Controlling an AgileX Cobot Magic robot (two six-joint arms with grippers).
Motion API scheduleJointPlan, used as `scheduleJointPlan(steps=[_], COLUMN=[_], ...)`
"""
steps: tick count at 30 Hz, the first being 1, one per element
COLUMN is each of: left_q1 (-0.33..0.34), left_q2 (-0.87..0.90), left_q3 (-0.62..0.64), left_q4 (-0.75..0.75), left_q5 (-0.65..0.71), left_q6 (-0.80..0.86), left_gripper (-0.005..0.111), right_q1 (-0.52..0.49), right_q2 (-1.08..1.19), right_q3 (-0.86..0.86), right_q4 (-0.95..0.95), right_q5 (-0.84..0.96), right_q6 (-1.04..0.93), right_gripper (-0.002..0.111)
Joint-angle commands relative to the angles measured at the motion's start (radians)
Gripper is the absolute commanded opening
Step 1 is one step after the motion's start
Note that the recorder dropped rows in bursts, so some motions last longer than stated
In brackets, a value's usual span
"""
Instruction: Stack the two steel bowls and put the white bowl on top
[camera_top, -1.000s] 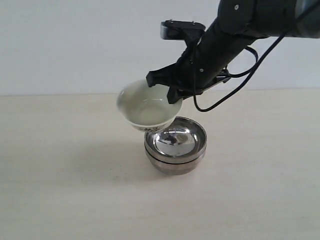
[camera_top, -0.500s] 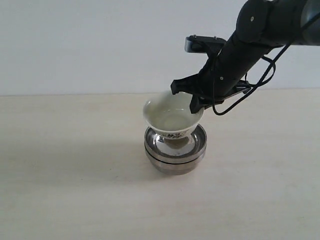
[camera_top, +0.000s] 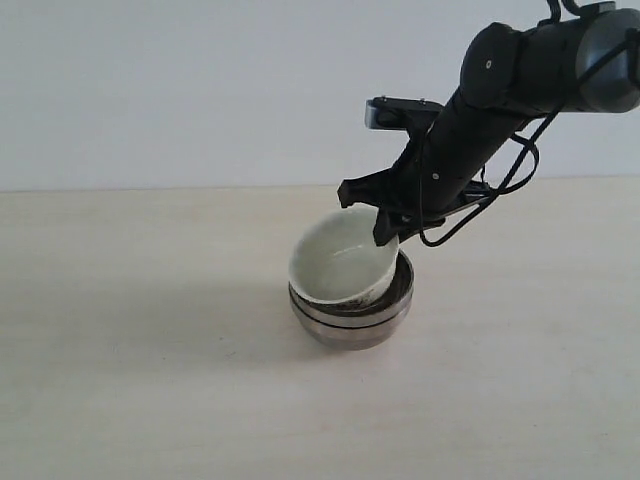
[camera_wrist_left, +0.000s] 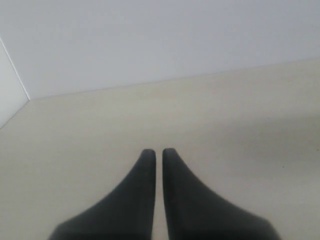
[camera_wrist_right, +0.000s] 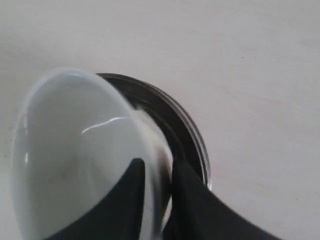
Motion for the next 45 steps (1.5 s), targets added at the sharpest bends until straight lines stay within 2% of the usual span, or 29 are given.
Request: scheduleJointPlan(steps=[1,2,4,13,16,23,26,31,34,38,45], left_q1=[0.000,0.000,0.000,0.000,0.000,0.000,0.000,0.000,0.000,0.000,0.000], left_q2=[-0.004,-0.004,-0.004,-0.004,-0.004,-0.004,-0.004,-0.004,-0.004,-0.004,-0.004], left_q3=[0.003,0.003,0.003,0.003,0.003,0.003,0.003,0.003,0.003,0.003,0.003], left_q4=[-0.007,-0.007,-0.007,-0.007,-0.007,-0.007,-0.007,-0.007,-0.007,-0.007,-0.007], left_q5=[-0.006,-0.006,-0.006,-0.006,-0.006,-0.006,-0.006,-0.006,-0.006,-0.006,-0.006], left_q6=[-0.010,-0.010,-0.010,-0.010,-0.010,-0.010,-0.010,-0.010,-0.010,-0.010,-0.010], left_gripper=[0.004,0.004,0.004,0.004,0.004,0.004,0.004,0.004,0.004,0.004,0.004], right_q1=[-0.008,-0.008,-0.008,-0.008,-0.008,-0.008,-0.008,-0.008,0.005,0.086,0.216], right_q2=[-0.007,-0.007,-0.007,-0.016,-0.037,-0.126,-0.169,-0.276,-0.368,-0.517,-0.728], right_q3=[0.004,0.004,0.004,0.004,0.004,0.005,0.044,0.230,0.404,0.655,0.940], right_q4=[0.006,0.006,0.002,-0.080,-0.095,-0.098,-0.099,-0.096,-0.069,-0.069,-0.069], right_q5=[-0.008,-0.008,-0.002,0.007,0.007,0.021,0.001,-0.186,-0.342,-0.647,-0.939], right_q6=[0.002,0.002,-0.007,0.015,0.028,0.044,0.051,0.060,0.062,0.043,0.058], right_gripper=[0.043,0.049,0.054,0.054,0.044,0.001,0.000,0.000,0.000,0.000,0.000])
